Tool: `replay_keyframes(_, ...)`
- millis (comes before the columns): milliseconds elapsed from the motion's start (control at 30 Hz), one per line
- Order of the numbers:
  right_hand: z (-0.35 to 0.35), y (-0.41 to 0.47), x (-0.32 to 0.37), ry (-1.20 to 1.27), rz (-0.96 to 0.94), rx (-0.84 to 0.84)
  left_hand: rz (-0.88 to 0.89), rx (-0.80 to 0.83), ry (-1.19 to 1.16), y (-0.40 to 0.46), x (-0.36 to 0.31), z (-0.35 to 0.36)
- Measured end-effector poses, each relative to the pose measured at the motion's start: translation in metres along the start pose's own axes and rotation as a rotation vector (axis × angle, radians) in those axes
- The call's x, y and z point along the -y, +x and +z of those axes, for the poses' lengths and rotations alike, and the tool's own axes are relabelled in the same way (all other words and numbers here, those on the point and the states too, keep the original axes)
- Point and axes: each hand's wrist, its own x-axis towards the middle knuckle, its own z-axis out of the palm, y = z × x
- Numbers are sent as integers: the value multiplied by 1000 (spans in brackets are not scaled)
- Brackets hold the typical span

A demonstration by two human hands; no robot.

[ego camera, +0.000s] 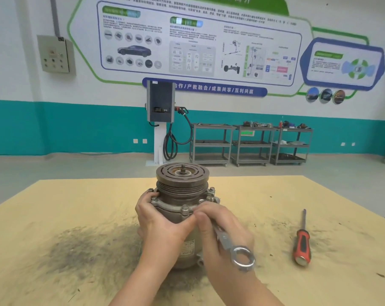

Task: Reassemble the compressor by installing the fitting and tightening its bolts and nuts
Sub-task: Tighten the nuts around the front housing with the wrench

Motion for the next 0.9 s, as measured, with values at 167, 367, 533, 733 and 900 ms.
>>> replay_keyframes(167,-11,25,8,253,223,-122,73,-75,69,2,1,1)
replay_keyframes(367,-26,46,-20,841,842,-338,98,-73,83,4,7,2)
replay_keyframes(533,-23,46,-33,990,957,-308,114,-65,94,4,8,0)
replay_keyframes(733,-21,55,-42,955,995,-248,121,-48,77,2,8,0)
replay_keyframes(900,-14,38,-30,795,774,-321,108,-55,63,2,9,1)
